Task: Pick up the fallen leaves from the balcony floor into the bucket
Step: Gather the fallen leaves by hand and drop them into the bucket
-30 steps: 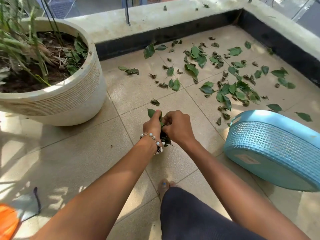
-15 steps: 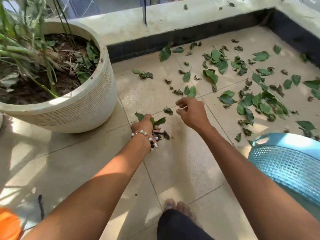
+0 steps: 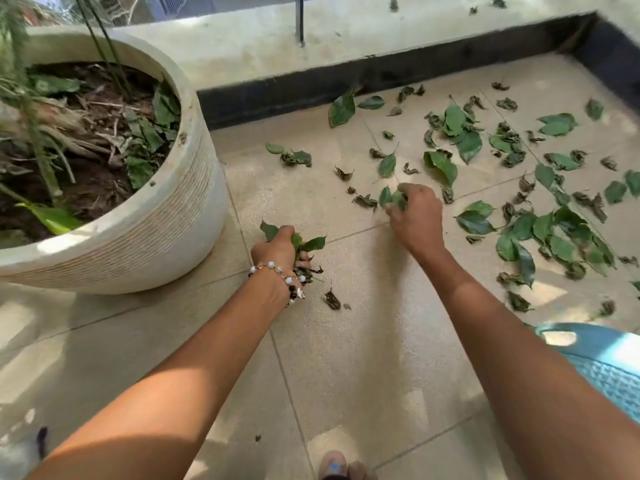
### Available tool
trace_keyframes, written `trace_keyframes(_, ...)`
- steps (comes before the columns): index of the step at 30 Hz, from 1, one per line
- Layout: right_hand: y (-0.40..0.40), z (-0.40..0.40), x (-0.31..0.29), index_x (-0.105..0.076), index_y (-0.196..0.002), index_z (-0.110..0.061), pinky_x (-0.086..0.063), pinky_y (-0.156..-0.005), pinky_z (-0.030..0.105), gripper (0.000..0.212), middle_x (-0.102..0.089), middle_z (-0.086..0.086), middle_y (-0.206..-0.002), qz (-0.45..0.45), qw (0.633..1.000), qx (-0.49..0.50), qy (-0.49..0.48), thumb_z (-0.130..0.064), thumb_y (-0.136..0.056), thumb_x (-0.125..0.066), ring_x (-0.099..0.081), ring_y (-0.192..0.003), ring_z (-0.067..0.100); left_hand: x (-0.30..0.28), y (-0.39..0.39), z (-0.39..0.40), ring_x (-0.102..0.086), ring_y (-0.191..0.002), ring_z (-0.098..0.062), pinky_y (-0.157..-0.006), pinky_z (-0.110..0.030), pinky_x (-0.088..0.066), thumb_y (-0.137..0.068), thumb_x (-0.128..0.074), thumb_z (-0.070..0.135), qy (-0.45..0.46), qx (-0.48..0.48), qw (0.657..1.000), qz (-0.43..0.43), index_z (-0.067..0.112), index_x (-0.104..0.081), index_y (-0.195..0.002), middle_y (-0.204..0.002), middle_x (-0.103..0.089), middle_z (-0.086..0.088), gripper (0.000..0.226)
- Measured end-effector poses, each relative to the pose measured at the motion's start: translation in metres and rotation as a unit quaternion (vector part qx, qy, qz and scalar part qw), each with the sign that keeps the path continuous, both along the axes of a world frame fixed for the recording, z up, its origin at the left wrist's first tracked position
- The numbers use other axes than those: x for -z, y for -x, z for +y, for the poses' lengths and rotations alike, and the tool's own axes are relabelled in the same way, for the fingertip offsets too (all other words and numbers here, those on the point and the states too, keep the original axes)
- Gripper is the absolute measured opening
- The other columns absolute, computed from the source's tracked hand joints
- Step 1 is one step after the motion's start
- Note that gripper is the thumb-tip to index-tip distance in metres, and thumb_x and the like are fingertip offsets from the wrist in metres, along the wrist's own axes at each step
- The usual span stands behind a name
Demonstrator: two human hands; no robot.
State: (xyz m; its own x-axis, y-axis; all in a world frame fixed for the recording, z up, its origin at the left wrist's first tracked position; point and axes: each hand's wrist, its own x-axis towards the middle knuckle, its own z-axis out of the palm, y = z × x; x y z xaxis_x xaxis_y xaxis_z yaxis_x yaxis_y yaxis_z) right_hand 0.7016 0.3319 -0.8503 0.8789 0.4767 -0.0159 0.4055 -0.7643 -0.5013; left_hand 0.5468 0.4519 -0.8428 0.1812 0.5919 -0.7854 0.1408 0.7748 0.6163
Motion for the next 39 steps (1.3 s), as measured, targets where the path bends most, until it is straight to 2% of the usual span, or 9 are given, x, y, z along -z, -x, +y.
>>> trace_keyframes(4, 0.006, 0.021, 0.017, -0.034, -0.141, -0.012, -0.023, -0.112, 0.044, 0.054, -0.03, 0.02, -0.146, 0.068, 0.985, -0.044, 0.153, -0.029, -0.095, -0.055, -0.024, -0.134, 0.037, 0.004, -0.002, 0.008, -0.041, -0.03, -0.012, -0.032, -0.012, -0.029, -0.087, -0.061, 0.011, 0.008, -0.01, 1.0, 0.006, 0.003, -0.05, -0.069, -0.06, -0.05, -0.01, 0.023)
trace_keyframes(9, 0.015, 0.058, 0.009, -0.042, -0.132, -0.004, -0.041, -0.094, 0.042, 0.043, -0.035, 0.025, -0.138, -0.058, 0.99, -0.079, 0.1, 0.003, -0.09, -0.05, -0.038, -0.121, 0.039, 0.0, 0.001, 0.017, -0.041, -0.028, -0.011, -0.033, -0.011, -0.03, -0.088, -0.062, 0.01, 0.011, -0.015, 1.0, -0.003, 0.004, -0.05, -0.071, -0.062, -0.05, -0.011, 0.021)
trace_keyframes(13, -0.006, 0.079, 0.001, -0.024, -0.151, -0.025, -0.026, -0.111, 0.053, 0.07, -0.01, 0.016, -0.158, 0.004, 0.957, -0.209, 0.2, -0.022, -0.092, -0.062, -0.012, -0.141, 0.043, -0.004, 0.006, 0.021, -0.041, -0.032, -0.012, -0.035, -0.011, -0.029, -0.089, -0.063, 0.011, 0.017, -0.018, 1.0, -0.01, 0.005, -0.047, -0.072, -0.063, -0.048, -0.01, 0.024)
trace_keyframes(16, -0.008, 0.077, 0.006, -0.016, -0.153, -0.031, -0.018, -0.116, 0.054, 0.07, 0.0, 0.009, -0.162, 0.043, 0.918, -0.288, 0.27, -0.034, -0.095, -0.056, -0.005, -0.144, 0.042, -0.007, 0.008, 0.022, -0.041, -0.031, -0.011, -0.034, -0.01, -0.029, -0.09, -0.062, 0.012, 0.012, -0.008, 1.0, -0.006, 0.005, -0.046, -0.072, -0.062, -0.047, -0.009, 0.025)
trace_keyframes(21, 0.019, 0.04, 0.017, -0.017, -0.153, -0.023, -0.019, -0.116, 0.049, 0.053, -0.013, 0.007, -0.16, -0.091, 0.92, -0.293, 0.245, -0.029, -0.103, -0.033, -0.018, -0.141, 0.038, -0.008, 0.011, 0.018, -0.041, -0.034, -0.012, -0.035, -0.01, -0.028, -0.09, -0.061, 0.012, 0.021, 0.0, 1.0, -0.011, 0.005, -0.046, -0.072, -0.062, -0.047, -0.01, 0.025)
trace_keyframes(25, 0.033, 0.005, 0.024, -0.025, -0.151, -0.027, -0.017, -0.114, 0.053, 0.051, -0.015, 0.007, -0.16, -0.068, 0.946, -0.22, 0.229, -0.022, -0.102, -0.037, -0.019, -0.139, 0.044, -0.009, 0.013, 0.009, -0.041, -0.034, -0.012, -0.033, -0.01, -0.028, -0.09, -0.062, 0.011, 0.019, 0.011, 1.0, -0.016, 0.005, -0.046, -0.071, -0.062, -0.047, -0.009, 0.025)
trace_keyframes(31, 0.06, -0.023, 0.02, -0.067, -0.119, -0.005, -0.041, -0.091, 0.037, 0.029, -0.062, 0.015, -0.123, -0.087, 0.975, -0.188, 0.086, -0.009, -0.098, -0.049, -0.05, -0.108, 0.035, -0.003, 0.026, -0.005, -0.04, -0.029, -0.01, -0.035, -0.011, -0.029, -0.09, -0.061, 0.011, 0.025, 0.023, 0.999, -0.016, 0.004, -0.049, -0.076, -0.064, -0.048, -0.01, 0.02)
trace_keyframes(36, 0.094, -0.028, -0.001, -0.073, -0.109, -0.007, -0.039, -0.091, 0.008, 0.028, -0.071, 0.007, -0.112, 0.04, 0.986, -0.134, -0.095, 0.004, -0.085, -0.064, -0.064, -0.101, 0.017, -0.001, 0.039, -0.011, -0.042, -0.029, -0.012, -0.033, -0.012, -0.031, -0.09, -0.062, 0.012, 0.015, 0.025, 0.999, -0.015, 0.005, -0.047, -0.078, -0.062, -0.049, -0.01, 0.021)
trace_keyframes(39, 0.127, -0.028, 0.004, -0.065, -0.121, -0.006, -0.033, -0.1, 0.021, 0.032, -0.063, 0.01, -0.125, 0.041, 0.978, -0.199, -0.04, -0.008, -0.09, -0.063, -0.056, -0.115, 0.025, 0.001, 0.046, -0.012, -0.043, -0.028, -0.013, -0.032, -0.013, -0.031, -0.089, -0.061, 0.014, 0.003, 0.027, 1.0, -0.004, 0.003, -0.049, -0.079, -0.054, -0.051, -0.01, 0.019)
